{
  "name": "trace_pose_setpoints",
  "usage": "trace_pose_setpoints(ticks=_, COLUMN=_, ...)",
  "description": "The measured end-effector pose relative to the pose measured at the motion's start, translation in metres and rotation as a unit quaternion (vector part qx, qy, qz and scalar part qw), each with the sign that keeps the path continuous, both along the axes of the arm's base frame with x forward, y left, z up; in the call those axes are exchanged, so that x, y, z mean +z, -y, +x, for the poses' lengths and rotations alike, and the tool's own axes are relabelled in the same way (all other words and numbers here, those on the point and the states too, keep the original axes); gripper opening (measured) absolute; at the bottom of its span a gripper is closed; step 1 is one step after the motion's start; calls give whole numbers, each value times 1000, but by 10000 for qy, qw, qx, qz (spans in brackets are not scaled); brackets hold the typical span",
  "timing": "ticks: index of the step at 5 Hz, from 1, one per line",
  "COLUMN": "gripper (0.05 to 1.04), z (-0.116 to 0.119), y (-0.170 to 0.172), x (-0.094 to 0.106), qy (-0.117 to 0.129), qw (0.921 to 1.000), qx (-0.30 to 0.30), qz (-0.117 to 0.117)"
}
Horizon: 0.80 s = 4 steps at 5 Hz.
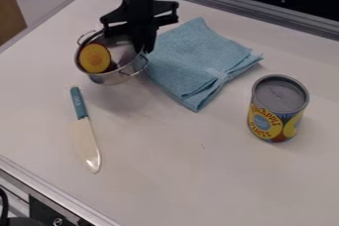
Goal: Move the pot from the left side of the table to the lower right corner of the table
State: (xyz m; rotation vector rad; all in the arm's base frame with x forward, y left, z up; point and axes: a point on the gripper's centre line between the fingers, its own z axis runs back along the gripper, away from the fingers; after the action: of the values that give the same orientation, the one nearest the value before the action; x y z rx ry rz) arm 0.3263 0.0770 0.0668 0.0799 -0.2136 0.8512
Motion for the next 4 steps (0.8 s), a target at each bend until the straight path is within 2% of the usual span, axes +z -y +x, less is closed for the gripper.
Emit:
trace_pose_setpoints(ticks=1, gripper=57, z=0, y=4, x=1, qy=-85, qw=9996, qx=-45, qz=277)
trace_pose_setpoints(ticks=2, gripper=57, z=1, y=9, x=-1, qy=-15, qw=9992, qx=-188, qz=358)
trace_pose_setpoints(ticks=3, gripper=57, z=-25, y=32, x=-11, qy=-239, qw=9969, qx=-645, qz=390)
trace_pose_setpoints(ticks=4, gripper=57, z=-51, y=61, x=-9, qy=-320, qw=9917, qx=-1138, qz=506)
